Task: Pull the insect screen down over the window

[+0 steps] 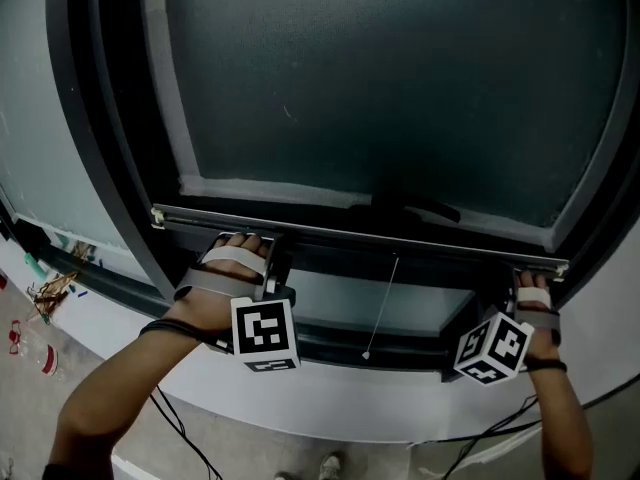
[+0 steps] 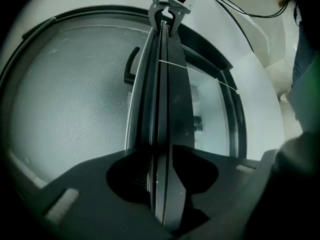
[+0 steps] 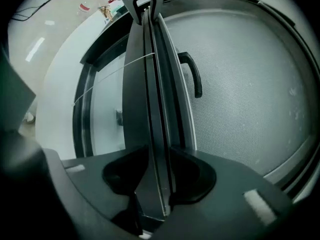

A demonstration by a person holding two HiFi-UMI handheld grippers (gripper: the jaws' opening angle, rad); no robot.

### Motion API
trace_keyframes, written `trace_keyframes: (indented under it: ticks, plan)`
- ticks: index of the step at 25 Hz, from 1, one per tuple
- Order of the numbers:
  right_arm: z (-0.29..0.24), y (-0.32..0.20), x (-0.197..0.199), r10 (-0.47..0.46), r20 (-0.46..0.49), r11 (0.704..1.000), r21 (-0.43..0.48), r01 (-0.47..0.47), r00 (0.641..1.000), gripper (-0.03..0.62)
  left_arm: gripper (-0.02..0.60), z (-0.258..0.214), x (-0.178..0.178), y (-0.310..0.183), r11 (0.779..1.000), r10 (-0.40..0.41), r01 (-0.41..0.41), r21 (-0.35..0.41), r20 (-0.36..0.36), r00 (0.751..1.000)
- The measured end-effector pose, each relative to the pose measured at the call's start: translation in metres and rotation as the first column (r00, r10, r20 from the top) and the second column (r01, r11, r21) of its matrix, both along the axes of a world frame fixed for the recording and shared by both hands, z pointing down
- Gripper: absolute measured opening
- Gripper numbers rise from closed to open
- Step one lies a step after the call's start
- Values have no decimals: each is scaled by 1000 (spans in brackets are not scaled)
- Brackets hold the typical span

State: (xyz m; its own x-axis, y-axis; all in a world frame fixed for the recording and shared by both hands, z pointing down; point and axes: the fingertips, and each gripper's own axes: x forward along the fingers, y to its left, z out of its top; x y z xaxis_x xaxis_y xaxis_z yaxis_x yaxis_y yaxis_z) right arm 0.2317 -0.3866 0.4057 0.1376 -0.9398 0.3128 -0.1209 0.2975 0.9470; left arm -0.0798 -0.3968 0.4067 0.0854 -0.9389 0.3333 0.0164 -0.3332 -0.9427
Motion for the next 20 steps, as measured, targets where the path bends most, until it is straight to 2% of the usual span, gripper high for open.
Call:
trace_keyframes:
  ticks: [2, 3, 4, 5, 10, 12, 13, 14, 17, 20]
  plan:
    - [3, 0, -1, 5, 2, 1000, 21, -5, 1000, 125, 148, 5, -3, -2, 1000, -9, 9, 12, 18, 1000]
    - [3, 0, -2, 7, 2, 1000, 27, -8, 1000, 148, 171, 6, -4, -3, 1000, -11, 11, 17, 20, 1000]
    - [3, 0, -2, 9, 6, 1000, 30, -9, 1000, 149, 143, 5, -4, -3, 1000, -12, 11, 18, 18, 1000]
    - [2, 0, -3, 9, 10, 1000, 29, -10, 1000, 147, 142, 4, -5, -1, 1000, -12, 11, 13, 17, 1000]
    - [1, 4, -4, 13, 24, 999, 46, -14, 1000, 158, 166, 6, -5, 3, 1000, -14, 13, 3, 28, 1000]
    - [-1, 1, -4, 18, 23, 997, 69, -19, 1000, 172, 183, 4, -2, 3, 1000, -6, 6, 1, 12, 1000]
    - [-3, 0, -4, 20, 22, 997, 78, -22, 1000, 145, 185, 2, -1, 3, 1000, -1, 1, -2, -1, 1000]
    - [-5, -1, -4, 21, 24, 996, 82, -23, 999, 117, 152, 0, -1, 3, 1000, 2, -2, -1, -4, 1000]
    - [-9, -4, -6, 17, 34, 997, 81, -19, 999, 110, 120, -7, -4, -1, 1000, 0, 0, 18, 17, 1000]
    - [-9, -1, -6, 21, 45, 997, 70, -24, 999, 112, 130, -7, -7, 0, 999, -2, 1, 34, 30, 1000]
